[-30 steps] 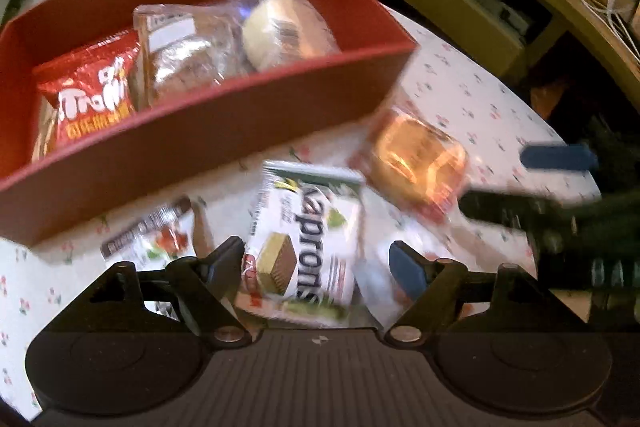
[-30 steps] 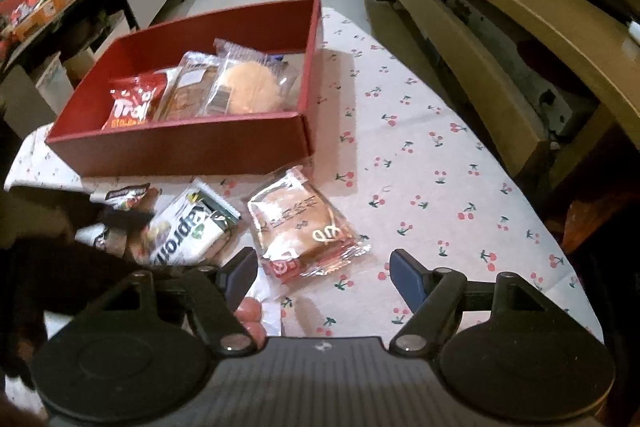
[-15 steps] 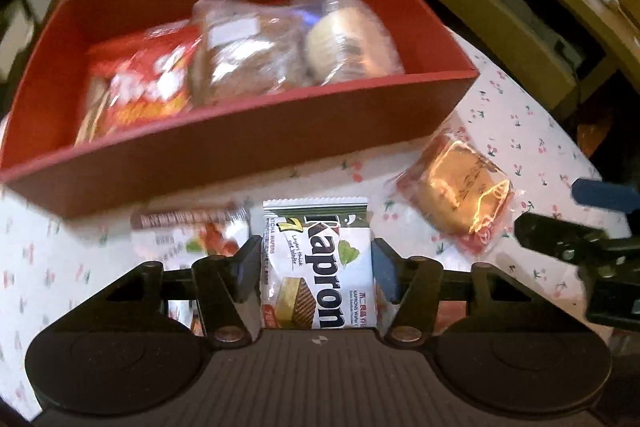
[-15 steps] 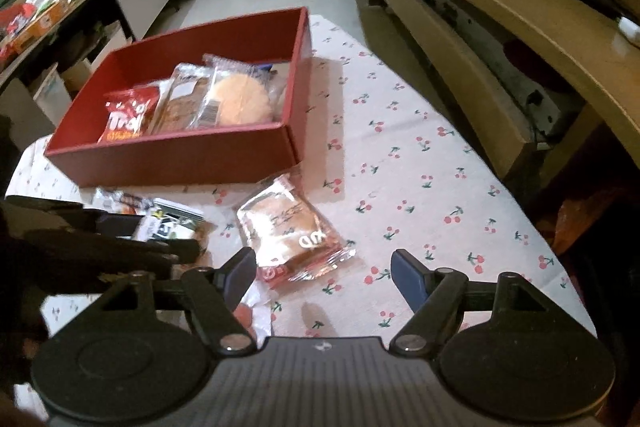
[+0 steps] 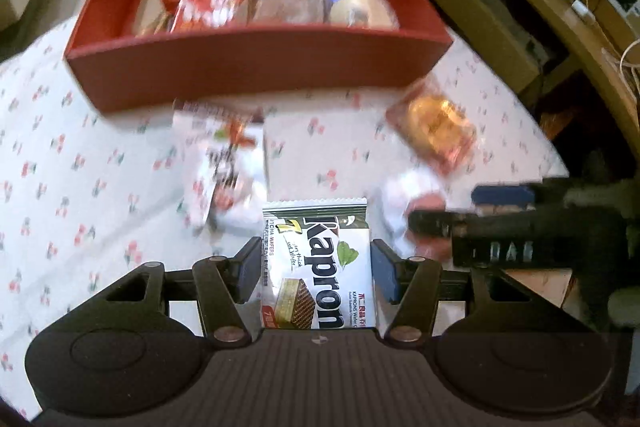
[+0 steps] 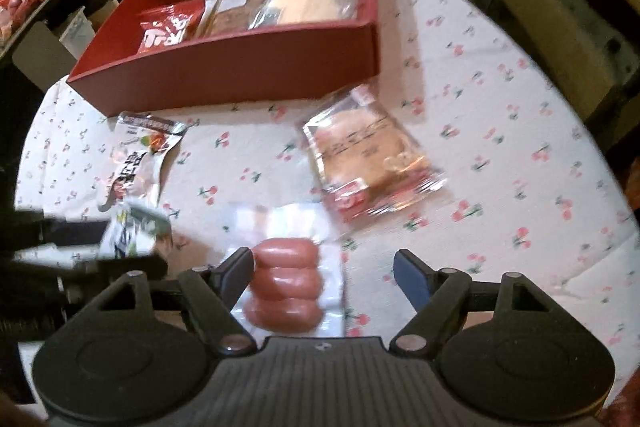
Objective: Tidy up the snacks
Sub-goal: 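Grasp the green Kapron wafer with the left tool while the right tool grasps the sausages, then lift the Kapron wafer and sausage pack and carry both over the red box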
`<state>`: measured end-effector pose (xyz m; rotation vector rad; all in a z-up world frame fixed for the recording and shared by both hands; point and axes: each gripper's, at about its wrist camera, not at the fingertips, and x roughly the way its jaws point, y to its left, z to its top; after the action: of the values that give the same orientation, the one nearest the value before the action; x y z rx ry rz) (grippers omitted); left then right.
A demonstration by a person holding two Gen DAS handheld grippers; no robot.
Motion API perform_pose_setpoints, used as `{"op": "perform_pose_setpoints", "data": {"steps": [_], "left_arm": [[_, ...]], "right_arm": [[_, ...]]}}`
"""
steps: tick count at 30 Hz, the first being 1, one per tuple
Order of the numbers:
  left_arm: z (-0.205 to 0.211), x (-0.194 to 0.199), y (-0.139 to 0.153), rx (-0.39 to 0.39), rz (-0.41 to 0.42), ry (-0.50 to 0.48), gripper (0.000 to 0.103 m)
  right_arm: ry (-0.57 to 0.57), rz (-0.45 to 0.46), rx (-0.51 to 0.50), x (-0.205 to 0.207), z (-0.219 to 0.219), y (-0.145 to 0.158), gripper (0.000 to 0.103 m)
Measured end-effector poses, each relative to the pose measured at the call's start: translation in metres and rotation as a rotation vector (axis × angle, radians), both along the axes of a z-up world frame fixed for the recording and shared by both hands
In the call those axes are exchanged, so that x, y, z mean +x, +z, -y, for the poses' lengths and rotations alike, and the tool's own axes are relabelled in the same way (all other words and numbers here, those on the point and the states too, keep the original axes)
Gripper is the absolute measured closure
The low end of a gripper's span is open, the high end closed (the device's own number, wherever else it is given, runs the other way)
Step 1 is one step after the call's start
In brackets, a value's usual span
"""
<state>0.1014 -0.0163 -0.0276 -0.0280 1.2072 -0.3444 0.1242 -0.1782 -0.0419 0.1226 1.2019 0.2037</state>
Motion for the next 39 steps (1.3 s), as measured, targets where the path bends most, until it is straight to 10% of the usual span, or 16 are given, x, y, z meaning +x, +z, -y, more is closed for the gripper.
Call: {"op": "perform_pose_setpoints", "data": {"steps": [13,18,39], "left_arm": [[0.001,-0.009,-0.014,0.094,0.022,-0.022,0.024],[0.009,-0.016,-0.014,0.151,0.050,-0.051,0.033],[0.007,-0.015,-0.013,0.154,0.057,-0.069,0.027]], "right_arm": [[0.069,0.043,-0.103,0.000,-0.029,-0.007,0.002],[0.069,0.086,-0.158,-0.009,-0.032,-0.001,0.024],[0.055,0.153,-0.101,-0.029,-0.034,0.021,0.024]]}}
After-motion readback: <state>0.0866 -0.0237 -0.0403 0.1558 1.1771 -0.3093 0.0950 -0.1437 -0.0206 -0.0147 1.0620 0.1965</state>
